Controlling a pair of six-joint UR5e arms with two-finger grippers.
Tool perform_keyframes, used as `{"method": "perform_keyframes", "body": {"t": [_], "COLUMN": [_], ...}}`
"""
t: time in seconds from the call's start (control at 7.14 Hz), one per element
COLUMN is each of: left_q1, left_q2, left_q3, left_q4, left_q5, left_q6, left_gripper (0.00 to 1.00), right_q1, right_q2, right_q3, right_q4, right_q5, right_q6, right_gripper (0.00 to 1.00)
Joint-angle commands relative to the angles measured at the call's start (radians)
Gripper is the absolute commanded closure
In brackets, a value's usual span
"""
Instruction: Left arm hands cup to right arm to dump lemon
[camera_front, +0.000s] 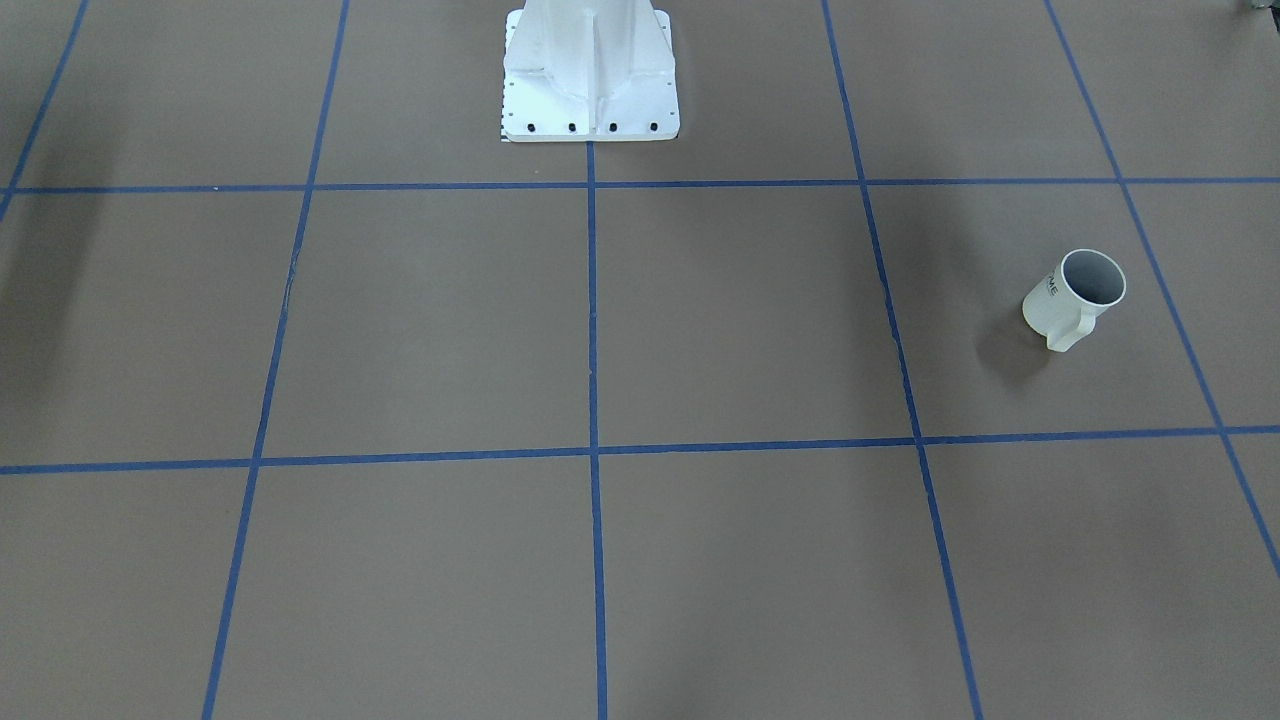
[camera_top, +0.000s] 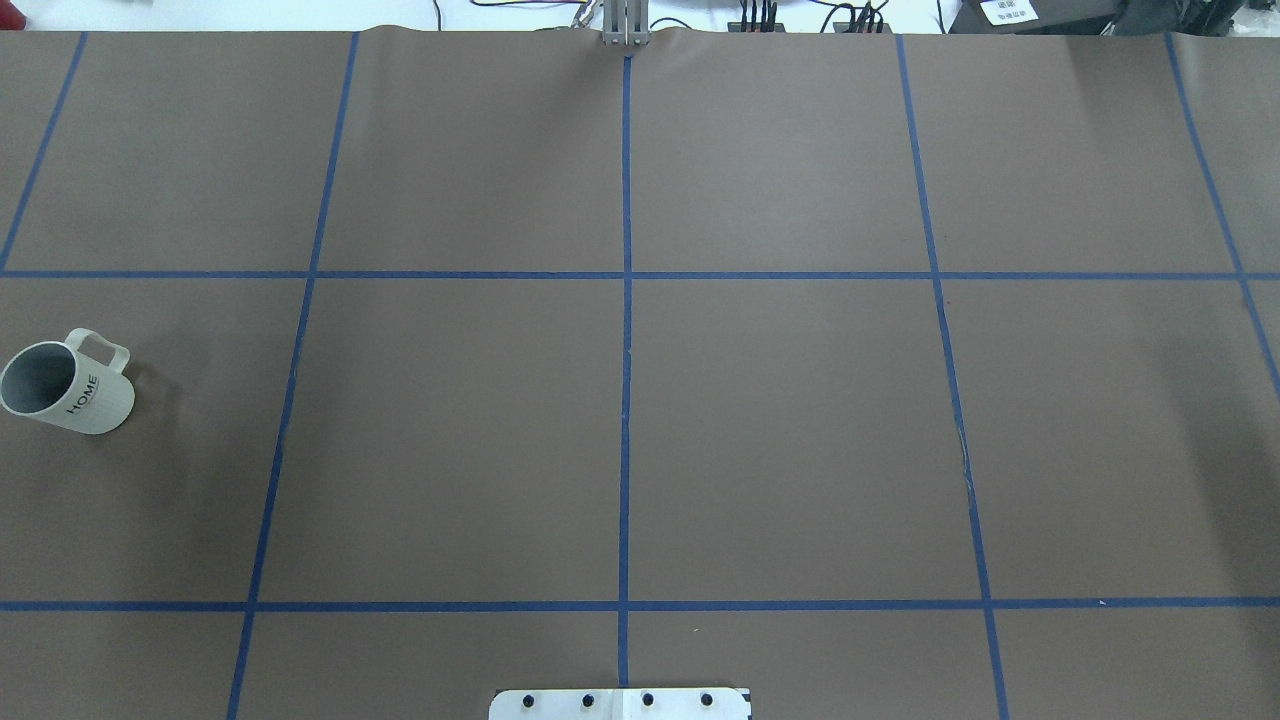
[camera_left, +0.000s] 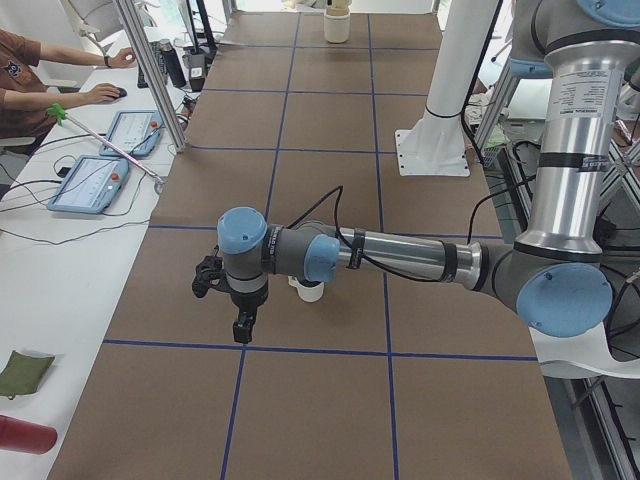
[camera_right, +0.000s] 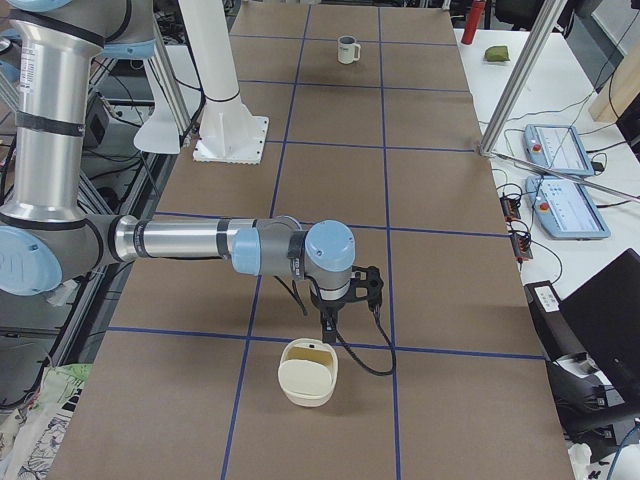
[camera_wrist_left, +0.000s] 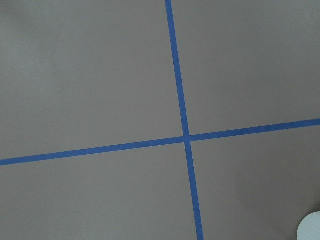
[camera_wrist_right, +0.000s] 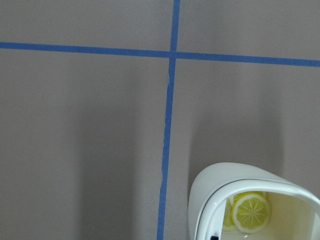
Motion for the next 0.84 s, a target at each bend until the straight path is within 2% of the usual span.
{"method": "perform_keyframes", "body": {"t": [0.0, 0.7], "left_q1": [0.005, 0.005], "left_q2": [-0.001, -0.001], "left_q3": [0.003, 0.003], "left_q4": [0.0, 0.002], "left_q5": [0.0, -0.001], "left_q6": [0.0, 0.0], "left_gripper": [0.0, 0.0], "right_q1": [0.0, -0.003], "right_q2": [0.0, 0.018], "right_q3": [0.0, -0.008], "right_q4": [0.001, 0.002], "right_q5": [0.0, -0.006], "right_q6": [0.0, 0.0], "right_gripper": [0.0, 0.0]}}
